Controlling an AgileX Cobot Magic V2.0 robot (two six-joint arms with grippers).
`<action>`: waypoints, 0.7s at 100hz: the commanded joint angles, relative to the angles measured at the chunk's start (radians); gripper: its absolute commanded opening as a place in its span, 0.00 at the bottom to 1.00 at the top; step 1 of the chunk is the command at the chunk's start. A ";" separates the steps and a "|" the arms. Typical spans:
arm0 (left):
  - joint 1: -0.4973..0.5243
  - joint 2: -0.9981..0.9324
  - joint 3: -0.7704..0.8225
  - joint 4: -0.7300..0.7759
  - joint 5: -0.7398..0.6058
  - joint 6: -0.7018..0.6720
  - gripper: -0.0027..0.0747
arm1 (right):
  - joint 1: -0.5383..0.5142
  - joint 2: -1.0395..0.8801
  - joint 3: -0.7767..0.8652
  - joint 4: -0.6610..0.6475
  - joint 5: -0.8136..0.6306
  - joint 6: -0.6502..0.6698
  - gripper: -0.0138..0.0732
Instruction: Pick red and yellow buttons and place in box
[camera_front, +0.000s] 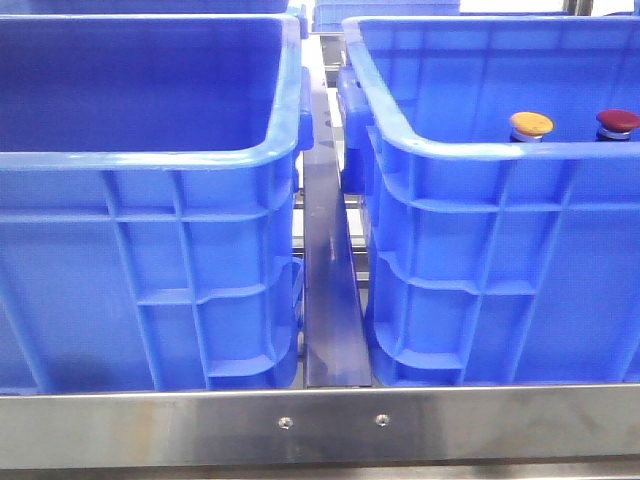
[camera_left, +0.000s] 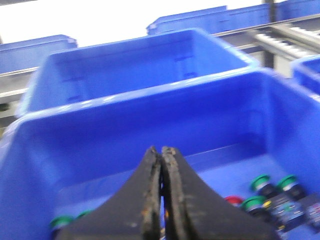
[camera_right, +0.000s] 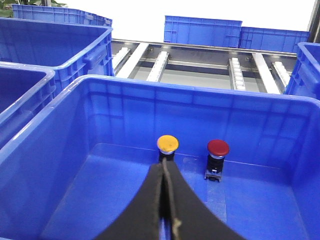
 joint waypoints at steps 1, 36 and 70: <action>0.041 -0.049 0.021 -0.009 -0.066 0.001 0.01 | -0.006 0.008 -0.026 0.020 -0.042 -0.008 0.08; 0.154 -0.316 0.289 -0.059 -0.153 0.001 0.01 | -0.006 0.008 -0.026 0.020 -0.041 -0.008 0.08; 0.186 -0.457 0.430 -0.092 -0.116 -0.008 0.01 | -0.006 0.008 -0.025 0.020 -0.038 -0.008 0.08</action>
